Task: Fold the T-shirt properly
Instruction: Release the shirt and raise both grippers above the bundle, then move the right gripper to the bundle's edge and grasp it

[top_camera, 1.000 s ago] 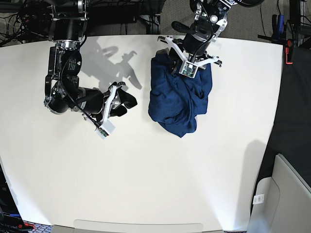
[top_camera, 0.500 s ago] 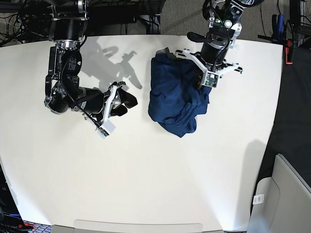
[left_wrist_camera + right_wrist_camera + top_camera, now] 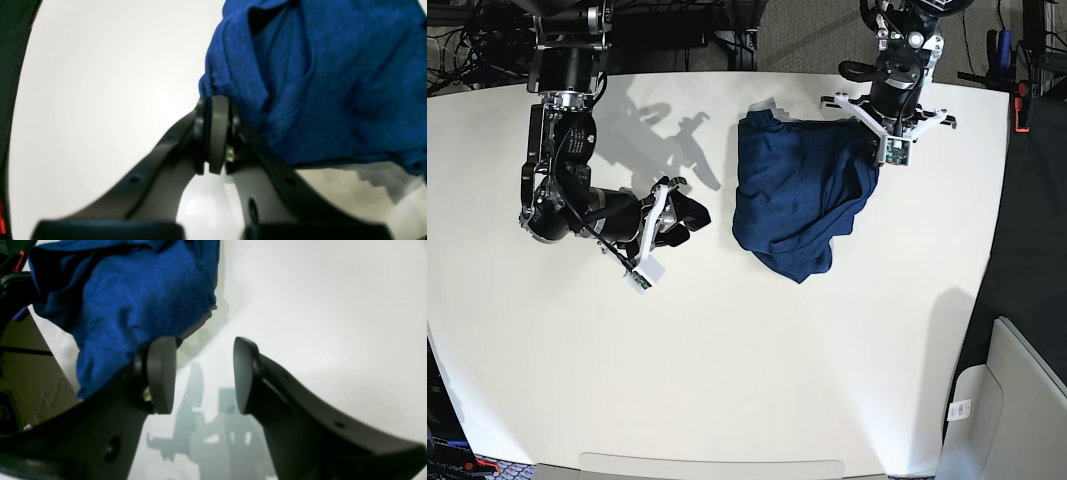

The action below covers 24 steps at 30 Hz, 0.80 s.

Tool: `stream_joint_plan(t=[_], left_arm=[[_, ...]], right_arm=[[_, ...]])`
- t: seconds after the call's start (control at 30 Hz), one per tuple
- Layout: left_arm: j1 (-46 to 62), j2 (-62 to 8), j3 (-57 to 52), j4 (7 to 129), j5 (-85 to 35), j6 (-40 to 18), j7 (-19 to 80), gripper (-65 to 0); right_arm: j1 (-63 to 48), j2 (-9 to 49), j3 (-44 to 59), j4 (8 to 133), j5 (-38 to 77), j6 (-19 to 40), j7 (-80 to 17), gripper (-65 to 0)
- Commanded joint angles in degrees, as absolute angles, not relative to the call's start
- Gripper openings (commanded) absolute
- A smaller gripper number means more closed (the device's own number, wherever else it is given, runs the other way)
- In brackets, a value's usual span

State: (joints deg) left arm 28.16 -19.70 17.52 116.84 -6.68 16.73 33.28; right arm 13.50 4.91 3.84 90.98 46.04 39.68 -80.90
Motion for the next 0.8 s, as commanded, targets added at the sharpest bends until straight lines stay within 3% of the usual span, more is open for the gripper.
stream_joint_plan(t=[0.0, 0.27, 0.53, 0.63, 0.77], left_arm=[[29.0, -20.0, 17.2, 117.2, -6.3, 17.2, 32.1, -64.5], [29.5, -16.4, 14.0, 115.5, -6.3, 17.2, 39.8, -64.5], [29.1, -15.3, 12.3, 116.2, -6.3, 17.2, 38.3, -64.2], [27.6, -15.2, 12.3, 116.4, -6.3, 17.4, 38.6, -60.3], [27.6, -15.2, 12.5, 116.4, -6.3, 24.3, 38.5, -54.2]], right_arm=[[15.0, 4.7, 3.9, 91.8, 47.3, 40.0, -80.0, -39.2], [15.2, 4.3, 3.9, 91.7, 47.3, 40.0, -80.0, -39.2], [18.2, 1.0, 2.0, 89.0, 45.2, 40.0, -80.0, -39.2], [22.4, -1.8, -2.7, 88.2, 40.2, 40.0, -78.4, -39.2], [27.5, -5.8, -10.9, 88.1, 31.5, 40.0, -78.2, -39.2]])
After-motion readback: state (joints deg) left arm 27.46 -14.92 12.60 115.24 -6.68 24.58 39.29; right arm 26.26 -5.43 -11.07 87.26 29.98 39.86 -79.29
